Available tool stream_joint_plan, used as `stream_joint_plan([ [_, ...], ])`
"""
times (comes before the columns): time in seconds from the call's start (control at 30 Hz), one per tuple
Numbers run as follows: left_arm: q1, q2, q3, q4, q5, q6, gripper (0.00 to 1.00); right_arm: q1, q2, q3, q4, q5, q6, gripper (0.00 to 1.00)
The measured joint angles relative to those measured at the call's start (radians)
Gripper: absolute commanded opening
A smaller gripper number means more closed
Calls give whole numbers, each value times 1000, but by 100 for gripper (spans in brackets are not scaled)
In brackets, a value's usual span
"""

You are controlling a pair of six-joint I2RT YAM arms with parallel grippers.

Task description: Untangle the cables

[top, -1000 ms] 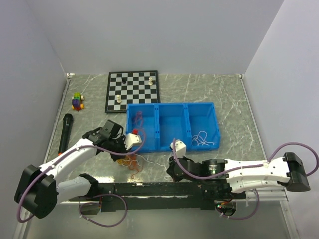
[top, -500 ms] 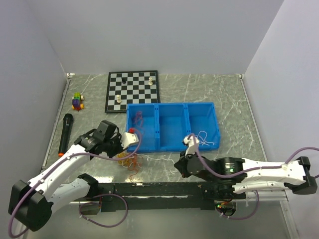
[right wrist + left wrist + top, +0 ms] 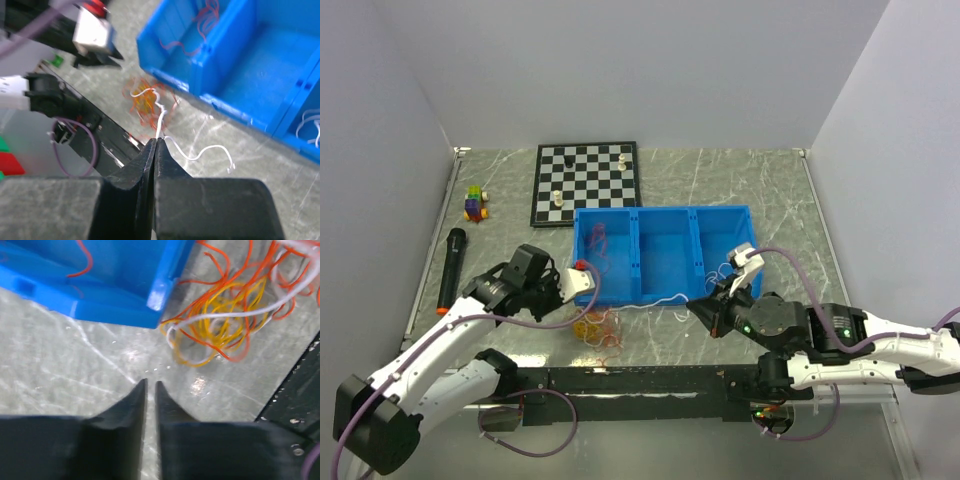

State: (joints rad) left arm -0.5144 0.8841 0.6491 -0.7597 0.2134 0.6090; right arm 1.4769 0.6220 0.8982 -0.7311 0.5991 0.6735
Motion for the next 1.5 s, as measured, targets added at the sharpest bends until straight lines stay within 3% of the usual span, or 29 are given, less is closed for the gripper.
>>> stream_joint_plan([
  [0.1,0,48,0,12,35,-8,64,0,6,51,2,5,-39,0],
  [0.3,-13,76,0,41,154,-26,70,0,28,73,-6,15,-62,0],
  [0.37,-31,83,0,55,176,-26,77,0,34,70,-16,17,-58,0],
  [0.73,-205,265,28,203,127,-107,74,0,14,42,-110,53,13,0],
  [0.93,-227,366,72,275,69,-149,57,0,12,4,-142,50,56,0],
  [1.13,-245,373,72,300,52,-169,27,0,-14,-21,-154,45,70,0],
  [1.27,-264,373,72,298,55,-183,2,0,-33,-21,-154,45,70,0],
  [1.5,-283,367,77,263,56,-186,1,0,-95,-21,-153,44,61,0],
])
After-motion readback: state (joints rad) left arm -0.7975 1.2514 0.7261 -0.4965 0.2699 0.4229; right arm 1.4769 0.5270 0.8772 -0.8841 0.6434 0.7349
